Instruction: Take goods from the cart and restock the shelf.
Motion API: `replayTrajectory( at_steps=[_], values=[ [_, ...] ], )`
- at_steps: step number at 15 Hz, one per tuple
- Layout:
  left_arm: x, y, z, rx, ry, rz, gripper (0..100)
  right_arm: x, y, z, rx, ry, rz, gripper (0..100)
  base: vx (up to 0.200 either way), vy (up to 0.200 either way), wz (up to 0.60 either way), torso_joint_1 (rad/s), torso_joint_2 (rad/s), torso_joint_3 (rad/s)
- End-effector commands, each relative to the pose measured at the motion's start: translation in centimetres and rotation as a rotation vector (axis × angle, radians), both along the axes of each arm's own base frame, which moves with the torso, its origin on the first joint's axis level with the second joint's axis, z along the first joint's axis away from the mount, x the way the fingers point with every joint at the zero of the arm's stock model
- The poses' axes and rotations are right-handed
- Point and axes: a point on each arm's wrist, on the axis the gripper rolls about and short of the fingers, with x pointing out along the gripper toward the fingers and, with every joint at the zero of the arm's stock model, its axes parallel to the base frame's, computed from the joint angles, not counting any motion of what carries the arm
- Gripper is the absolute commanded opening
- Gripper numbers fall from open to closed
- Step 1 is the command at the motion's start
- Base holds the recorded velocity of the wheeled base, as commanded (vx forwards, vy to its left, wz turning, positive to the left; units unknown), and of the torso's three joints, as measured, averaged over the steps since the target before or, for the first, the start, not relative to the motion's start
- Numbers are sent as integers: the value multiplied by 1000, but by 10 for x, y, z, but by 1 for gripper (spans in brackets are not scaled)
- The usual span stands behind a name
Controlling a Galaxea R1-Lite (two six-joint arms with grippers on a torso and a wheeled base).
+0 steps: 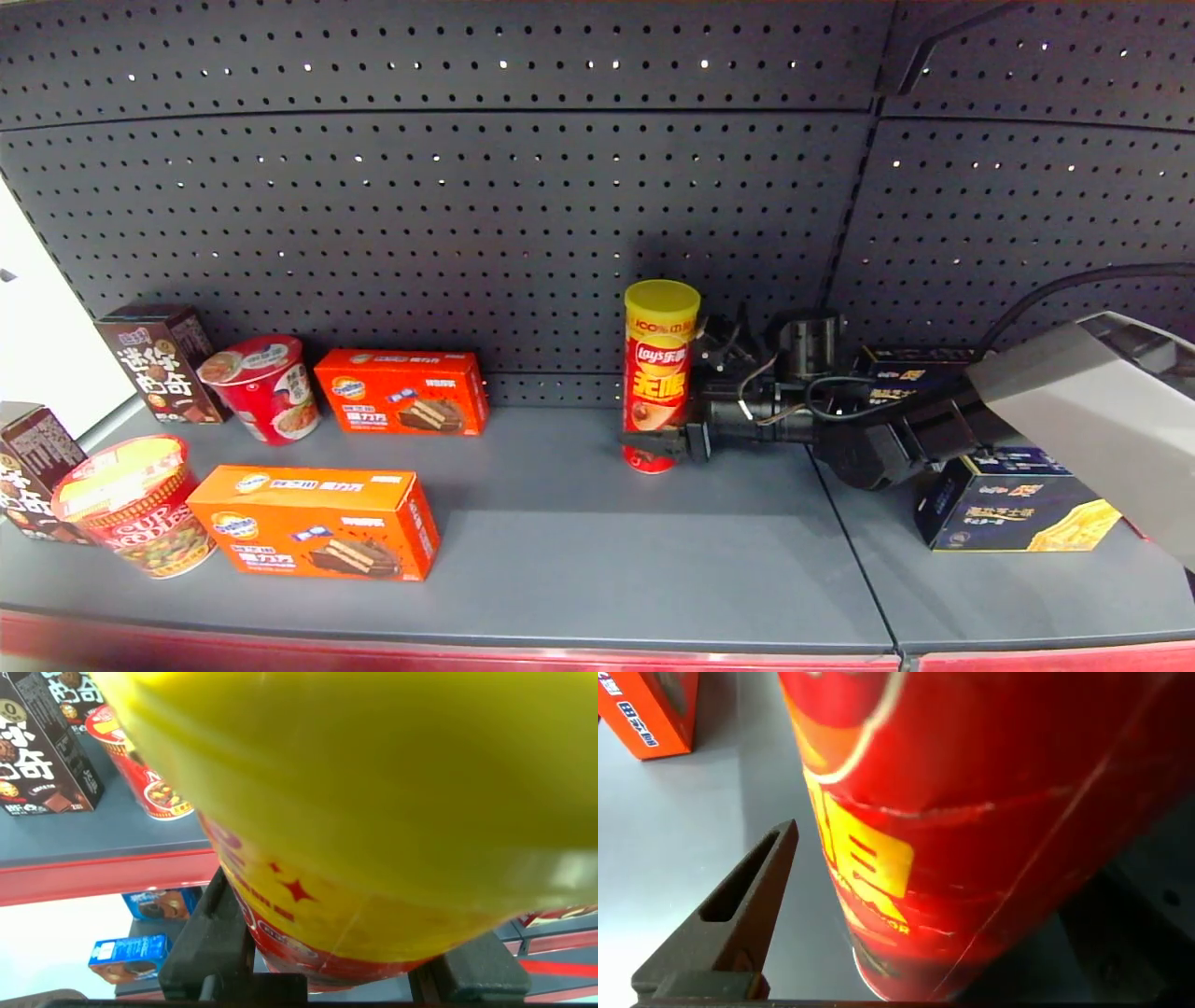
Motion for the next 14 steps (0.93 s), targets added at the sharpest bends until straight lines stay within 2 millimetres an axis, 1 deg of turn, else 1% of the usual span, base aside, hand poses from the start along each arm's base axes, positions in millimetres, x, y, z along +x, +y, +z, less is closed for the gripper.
replayTrajectory(
  at_steps=[1, 2, 5, 7, 9, 11, 14],
  values=[
    [0, 0, 0, 0, 1, 2, 0, 2, 3, -2, 2, -7, -1, 0, 0, 0, 0, 0, 0, 0],
    [0, 0, 0, 0, 1, 0, 0, 3, 4, 0, -4, -16, -27, 0, 0, 0, 0, 0, 0, 0],
    [0, 0, 0, 0, 1, 0, 0, 0, 5, 4, -1, -26, -35, 0, 0, 0, 0, 0, 0, 0],
    [0, 0, 0, 0, 1, 0, 0, -4, 3, 13, 4, -36, -33, 0, 0, 0, 0, 0, 0, 0],
    [0, 0, -1, -1, -1, 0, 0, -14, -3, 25, 8, -44, -33, 0, 0, 0, 0, 0, 0, 0],
    [-1, 0, -6, -2, -4, 0, 0, -32, -11, 37, 9, -41, -35, 0, 0, 0, 0, 0, 0, 0],
    [-4, 1, -7, -9, -21, -1, 0, -59, -25, 58, 7, -61, -87, 0, 0, 0, 0, 0, 0, 0]
  ],
)
